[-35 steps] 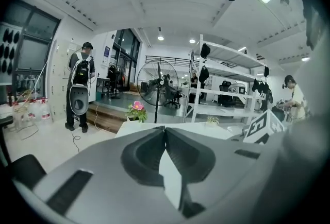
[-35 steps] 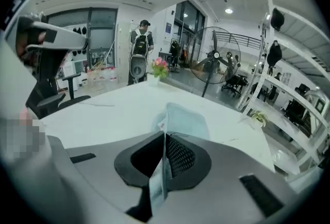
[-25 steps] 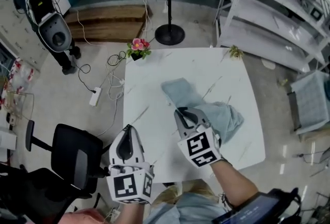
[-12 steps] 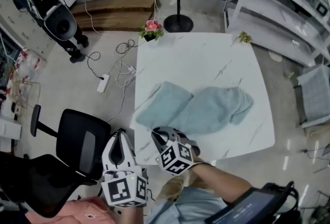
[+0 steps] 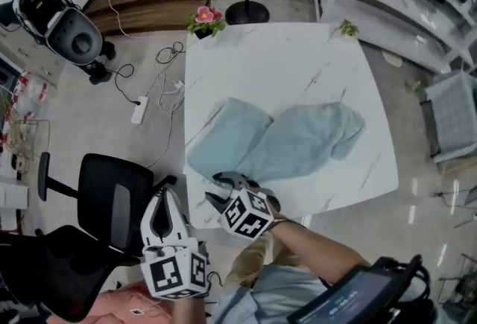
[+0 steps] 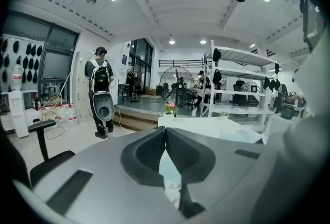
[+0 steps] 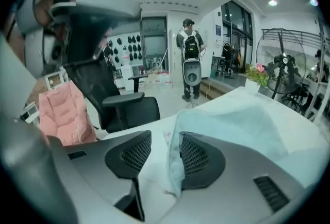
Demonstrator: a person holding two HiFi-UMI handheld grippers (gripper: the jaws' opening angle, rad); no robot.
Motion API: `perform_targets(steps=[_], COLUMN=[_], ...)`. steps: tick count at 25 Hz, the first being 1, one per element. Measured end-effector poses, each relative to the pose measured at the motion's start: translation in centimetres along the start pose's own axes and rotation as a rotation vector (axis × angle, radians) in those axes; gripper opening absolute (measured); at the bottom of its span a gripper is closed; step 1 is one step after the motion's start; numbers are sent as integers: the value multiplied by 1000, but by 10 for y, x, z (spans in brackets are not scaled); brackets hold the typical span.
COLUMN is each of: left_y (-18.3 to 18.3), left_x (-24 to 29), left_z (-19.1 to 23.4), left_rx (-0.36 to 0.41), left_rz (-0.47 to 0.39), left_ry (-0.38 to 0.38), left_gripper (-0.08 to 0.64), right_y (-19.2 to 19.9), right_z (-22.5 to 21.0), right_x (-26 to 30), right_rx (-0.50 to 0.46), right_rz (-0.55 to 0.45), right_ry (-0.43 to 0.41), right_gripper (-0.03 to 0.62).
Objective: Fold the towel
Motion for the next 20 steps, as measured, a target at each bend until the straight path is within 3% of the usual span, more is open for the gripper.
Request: perform_targets(steps=[4,9,15,20], left_y=[-18,-52,-56,-35], left_x=[14,26,31,34], left_z=[-23,-81,-157,-205], left_rx=[-4,17,54,84], left_rz=[-34,-88,-76,-25], left_ry=[69,202,297,323], left_gripper=[8,9,8,9], right_y=[-39,-52,15,102], right_z=[-16,-61,-111,-130], right_x=[-59,-150,-239,-274], right_rx=[27,22,89,192], right_rz=[-173,-274,-244,-162], right_ry=[9,193,387,447], right_gripper=[192,179,175,166])
Point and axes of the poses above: the fingertips, and each gripper's own axes: x forward along the fingers, z to its left, y out of its underside, the point moved 7 cm from there along -x, backward along the fingers, and after that the axes turned 4 degrees about z, right-handed, at the moved point
